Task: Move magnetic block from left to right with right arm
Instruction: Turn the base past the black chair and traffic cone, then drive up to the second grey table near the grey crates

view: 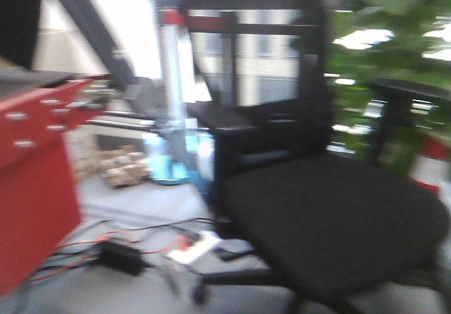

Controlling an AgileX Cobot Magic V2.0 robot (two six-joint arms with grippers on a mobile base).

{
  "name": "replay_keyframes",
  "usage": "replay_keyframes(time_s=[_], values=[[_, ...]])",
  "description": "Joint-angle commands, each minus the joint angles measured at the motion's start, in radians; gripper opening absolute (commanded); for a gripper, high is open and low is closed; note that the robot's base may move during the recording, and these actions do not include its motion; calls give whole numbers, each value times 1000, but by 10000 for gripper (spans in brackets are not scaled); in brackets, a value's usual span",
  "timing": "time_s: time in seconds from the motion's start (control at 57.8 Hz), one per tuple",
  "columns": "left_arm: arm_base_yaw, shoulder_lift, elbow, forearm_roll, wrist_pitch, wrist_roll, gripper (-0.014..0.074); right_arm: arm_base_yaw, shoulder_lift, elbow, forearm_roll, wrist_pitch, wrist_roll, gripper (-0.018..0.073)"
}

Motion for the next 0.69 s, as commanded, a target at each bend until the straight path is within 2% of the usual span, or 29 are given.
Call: replay_keyframes(time_s=[0.0,0.675], values=[[0,-8,9,-5,-87,-6,-117,-8,10,-29,-4,-88,-11,302],[0,-8,9,-5,-87,-6,-117,-8,10,-29,-4,-88,-11,302]])
